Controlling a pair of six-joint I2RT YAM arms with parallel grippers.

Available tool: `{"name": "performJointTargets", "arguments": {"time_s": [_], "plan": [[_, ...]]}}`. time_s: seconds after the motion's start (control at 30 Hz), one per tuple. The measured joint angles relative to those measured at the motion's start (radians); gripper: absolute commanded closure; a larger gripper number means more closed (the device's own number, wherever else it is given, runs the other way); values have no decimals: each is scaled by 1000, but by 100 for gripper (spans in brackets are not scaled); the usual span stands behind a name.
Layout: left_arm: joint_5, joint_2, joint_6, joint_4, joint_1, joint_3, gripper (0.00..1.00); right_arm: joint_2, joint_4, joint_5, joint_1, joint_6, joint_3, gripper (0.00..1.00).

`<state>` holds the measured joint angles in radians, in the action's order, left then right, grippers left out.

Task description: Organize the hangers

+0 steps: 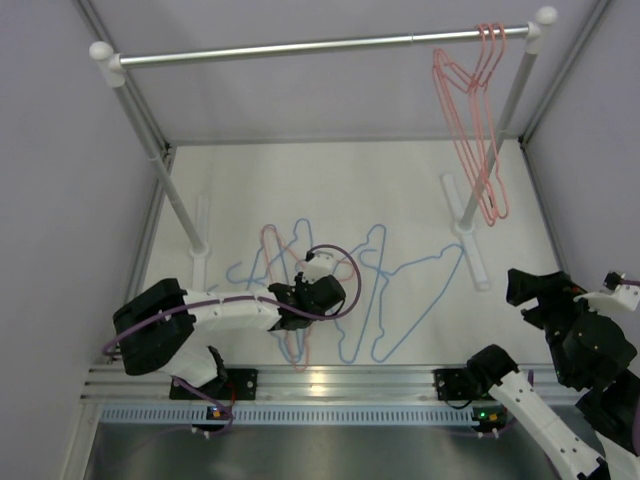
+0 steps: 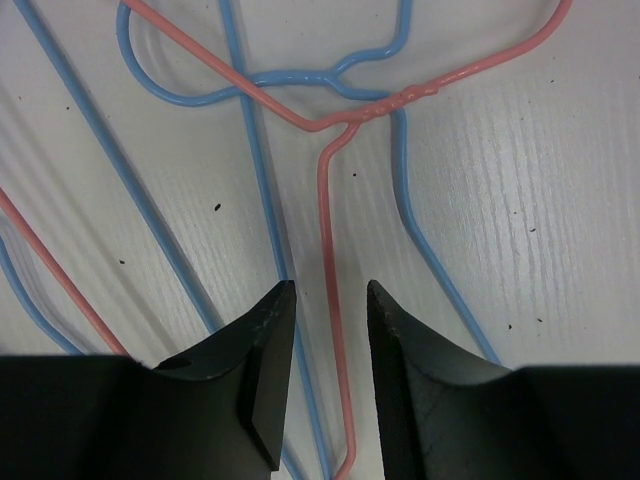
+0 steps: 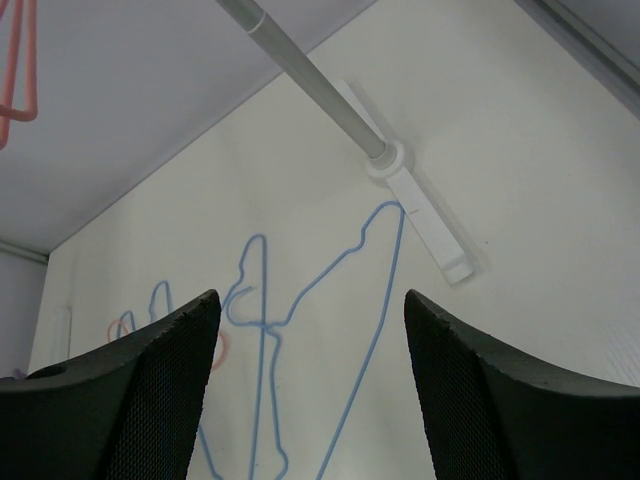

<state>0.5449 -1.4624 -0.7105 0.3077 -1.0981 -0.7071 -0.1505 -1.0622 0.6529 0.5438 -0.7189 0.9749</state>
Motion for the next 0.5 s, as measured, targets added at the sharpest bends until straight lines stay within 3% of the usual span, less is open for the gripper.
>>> {"name": "performJointTargets", "arguments": {"time_s": [0.5], "plan": [[-6, -66, 6, -10, -1, -27, 65, 0, 0, 0, 0, 0, 0, 28]]}}
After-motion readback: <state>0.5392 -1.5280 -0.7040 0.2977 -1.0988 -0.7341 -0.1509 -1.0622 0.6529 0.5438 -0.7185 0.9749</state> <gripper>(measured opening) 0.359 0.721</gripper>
